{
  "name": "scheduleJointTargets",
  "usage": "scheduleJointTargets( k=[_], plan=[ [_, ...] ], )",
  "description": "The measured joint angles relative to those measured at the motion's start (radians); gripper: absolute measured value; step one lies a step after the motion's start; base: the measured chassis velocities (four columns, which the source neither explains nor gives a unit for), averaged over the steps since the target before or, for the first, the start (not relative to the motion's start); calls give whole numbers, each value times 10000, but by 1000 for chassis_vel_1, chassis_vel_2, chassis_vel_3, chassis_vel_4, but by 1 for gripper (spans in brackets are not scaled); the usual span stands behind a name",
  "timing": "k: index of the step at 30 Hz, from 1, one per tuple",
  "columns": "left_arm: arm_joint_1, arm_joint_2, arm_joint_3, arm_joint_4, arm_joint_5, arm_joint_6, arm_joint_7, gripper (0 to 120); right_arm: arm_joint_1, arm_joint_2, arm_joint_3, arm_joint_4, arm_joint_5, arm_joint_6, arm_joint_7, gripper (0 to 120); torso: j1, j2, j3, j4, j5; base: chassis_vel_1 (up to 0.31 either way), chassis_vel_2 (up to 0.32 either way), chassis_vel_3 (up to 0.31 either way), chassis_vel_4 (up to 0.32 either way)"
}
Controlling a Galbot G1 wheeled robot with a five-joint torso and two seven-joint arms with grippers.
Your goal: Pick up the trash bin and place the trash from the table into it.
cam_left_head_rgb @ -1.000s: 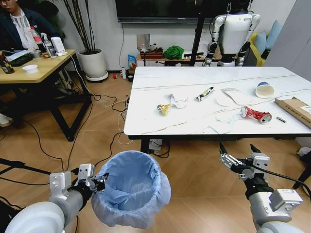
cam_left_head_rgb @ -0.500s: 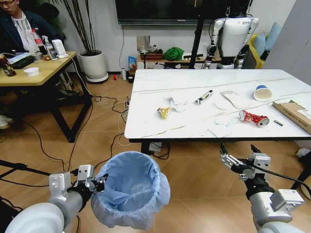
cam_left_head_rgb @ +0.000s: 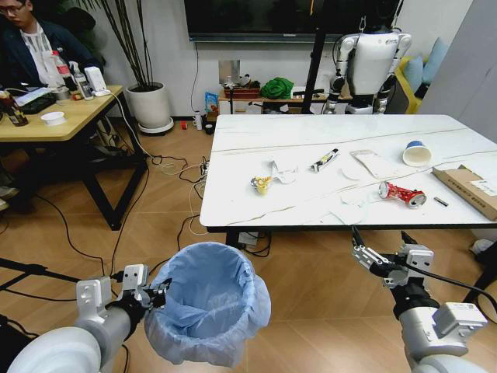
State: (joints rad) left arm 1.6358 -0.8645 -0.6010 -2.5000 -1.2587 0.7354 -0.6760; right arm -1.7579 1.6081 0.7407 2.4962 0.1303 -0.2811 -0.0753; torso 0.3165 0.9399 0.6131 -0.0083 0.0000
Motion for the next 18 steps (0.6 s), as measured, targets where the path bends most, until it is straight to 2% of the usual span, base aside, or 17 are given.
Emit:
scheduleJointTargets(
  k=[5,10,12,14,15,16,18],
  plan=[
    [71,-68,-87,0,231,0,525,3,77,-16,22,36,465,-281,300,100,111,228,114,-1,0,0,0,0,0],
    [203,-122,-291,0,950,0,1159,3,357,-521,112,40,1152,-686,498,100,131,252,118,0,1,0,0,0,0],
    [331,-158,-331,0,1155,0,1321,3,584,-1033,142,36,1810,-918,702,100,130,246,109,0,0,0,0,0,0],
    [353,-168,-331,0,1158,0,1330,3,657,-1168,153,24,2006,-982,756,100,129,242,107,0,0,0,0,0,0],
    [456,-227,-333,0,1157,0,1345,3,1173,-1872,196,-142,3005,-1346,994,100,123,223,96,0,1,0,0,0,0],
    [479,-232,-348,0,1157,1,1347,3,1375,-2101,195,-234,3287,-1467,1069,100,120,217,93,0,0,0,0,0,0],
    [492,-233,-365,0,1157,1,1347,3,1491,-2232,187,-287,3447,-1536,1105,100,119,213,91,1,2,0,0,0,0]
  ],
)
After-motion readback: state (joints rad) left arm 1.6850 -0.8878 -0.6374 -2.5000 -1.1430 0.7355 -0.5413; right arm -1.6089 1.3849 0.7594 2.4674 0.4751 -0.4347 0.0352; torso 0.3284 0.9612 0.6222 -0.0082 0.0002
